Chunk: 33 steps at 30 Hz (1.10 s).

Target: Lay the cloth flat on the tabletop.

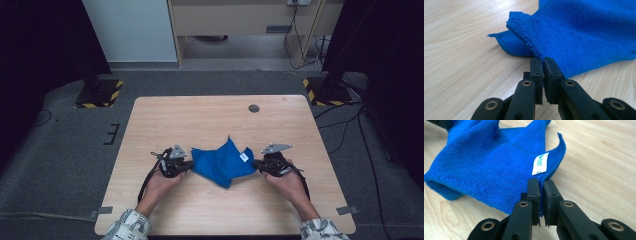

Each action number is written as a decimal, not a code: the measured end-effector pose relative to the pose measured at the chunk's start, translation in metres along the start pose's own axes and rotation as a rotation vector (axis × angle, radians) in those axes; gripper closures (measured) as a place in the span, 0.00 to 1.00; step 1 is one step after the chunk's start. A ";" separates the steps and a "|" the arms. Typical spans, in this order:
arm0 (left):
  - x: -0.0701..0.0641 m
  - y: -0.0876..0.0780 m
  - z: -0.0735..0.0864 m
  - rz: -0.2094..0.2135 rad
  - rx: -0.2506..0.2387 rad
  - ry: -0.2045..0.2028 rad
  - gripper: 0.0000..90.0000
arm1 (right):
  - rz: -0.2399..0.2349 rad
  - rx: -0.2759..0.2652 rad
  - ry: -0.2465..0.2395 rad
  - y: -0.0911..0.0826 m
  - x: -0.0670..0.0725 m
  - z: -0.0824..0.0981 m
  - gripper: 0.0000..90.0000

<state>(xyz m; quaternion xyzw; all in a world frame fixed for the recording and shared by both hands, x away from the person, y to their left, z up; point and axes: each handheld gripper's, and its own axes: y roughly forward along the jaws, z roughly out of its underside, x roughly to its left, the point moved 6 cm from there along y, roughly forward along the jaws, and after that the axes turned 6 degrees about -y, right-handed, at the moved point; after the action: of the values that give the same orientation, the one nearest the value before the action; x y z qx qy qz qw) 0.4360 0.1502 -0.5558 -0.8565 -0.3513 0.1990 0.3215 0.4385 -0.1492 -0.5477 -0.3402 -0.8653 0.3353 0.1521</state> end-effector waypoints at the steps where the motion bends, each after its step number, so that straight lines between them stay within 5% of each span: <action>1: 0.002 -0.001 0.000 -0.005 -0.001 0.001 0.96 | 0.003 0.007 -0.006 -0.002 0.002 0.003 0.95; 8: 0.011 -0.002 0.004 -0.024 0.009 -0.007 0.96 | -0.012 0.013 -0.013 -0.004 0.011 0.011 0.86; 20: 0.015 0.004 0.007 -0.033 0.020 -0.014 0.95 | 0.004 -0.032 0.068 0.000 -0.012 -0.002 0.51; 27: 0.019 0.008 0.005 -0.044 0.015 -0.010 0.95 | 0.052 -0.025 0.084 0.014 -0.031 -0.011 0.60; 33: 0.024 0.013 0.001 -0.046 -0.001 -0.028 0.94 | 0.064 -0.002 0.088 0.026 -0.031 -0.006 0.58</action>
<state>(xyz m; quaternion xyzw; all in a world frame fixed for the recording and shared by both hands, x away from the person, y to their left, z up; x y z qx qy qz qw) 0.4578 0.1613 -0.5687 -0.8454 -0.3756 0.2035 0.3206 0.4769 -0.1538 -0.5623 -0.3823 -0.8468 0.3238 0.1790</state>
